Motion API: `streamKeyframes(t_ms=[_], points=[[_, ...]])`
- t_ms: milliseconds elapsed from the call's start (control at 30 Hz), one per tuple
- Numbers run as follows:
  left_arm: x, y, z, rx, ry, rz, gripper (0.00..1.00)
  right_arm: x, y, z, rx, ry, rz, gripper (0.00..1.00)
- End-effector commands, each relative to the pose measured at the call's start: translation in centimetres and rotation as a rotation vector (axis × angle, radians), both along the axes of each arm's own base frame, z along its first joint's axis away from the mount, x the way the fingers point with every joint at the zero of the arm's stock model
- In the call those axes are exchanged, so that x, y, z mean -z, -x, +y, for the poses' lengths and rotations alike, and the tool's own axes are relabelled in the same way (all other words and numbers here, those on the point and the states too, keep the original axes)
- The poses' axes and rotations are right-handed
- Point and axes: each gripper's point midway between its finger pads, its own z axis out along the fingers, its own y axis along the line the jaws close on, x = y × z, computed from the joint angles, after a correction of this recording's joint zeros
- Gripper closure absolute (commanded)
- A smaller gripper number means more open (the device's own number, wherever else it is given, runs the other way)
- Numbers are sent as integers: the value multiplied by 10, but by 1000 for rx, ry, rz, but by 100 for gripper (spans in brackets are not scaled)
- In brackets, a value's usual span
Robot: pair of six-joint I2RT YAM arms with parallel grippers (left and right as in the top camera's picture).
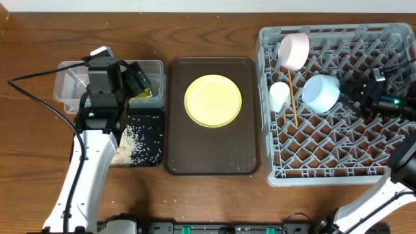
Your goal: Sort waste into correct bins and load items into the dishwasher rack
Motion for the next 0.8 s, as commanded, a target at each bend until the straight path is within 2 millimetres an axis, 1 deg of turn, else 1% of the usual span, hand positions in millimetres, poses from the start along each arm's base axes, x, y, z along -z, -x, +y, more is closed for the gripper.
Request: streamKeyframes(t_ms=[0,100,167,233,333,400,467,500,533,600,633,667,700,733,767], points=[[-10,-2,3,-6,-15,-20,5,-4,-5,-13,23,70,53,18],[-10,-2,3,-6,-15,-20,5,-13,-17,-21,33,149,82,18],[-10,-2,3,-5,-15,-20,5,-19,-27,-26,48,230,121,18],[-10,-2,3,-6,-15,-20,5,-30,-39,-31,63,332,142,19],[-10,-2,3,-6,-15,-20,5,-53,-57,-23,57,454,117,19],[-10,-2,3,-6,-15,-20,5,-69,-71,-7,34,519,74,20],[-10,-2,3,-6,-15,-20,4,-85,-84,22,-17,574,17,22],[-10,-2,3,-6,-15,-20,5,-89,-89,38,-48,601,-7,22],[-10,-2,3,-5,-15,-20,5,-92,-93,59,-90,643,-32,21],[-10,-2,3,-6,-15,-20,5,-91,-98,94,-157,705,-71,21],[-10,-2,3,-6,-15,-20,5,-88,-100,119,-207,740,-103,20],[-10,-2,3,-6,-15,-20,5,-85,-101,139,-252,765,-130,20],[-10,-2,3,-6,-15,-20,5,-82,-100,159,-303,787,-158,20],[-10,-2,3,-5,-15,-20,5,-77,-97,187,-370,810,-193,20],[-10,-2,3,-6,-15,-20,5,-73,-92,207,-421,825,-217,20]])
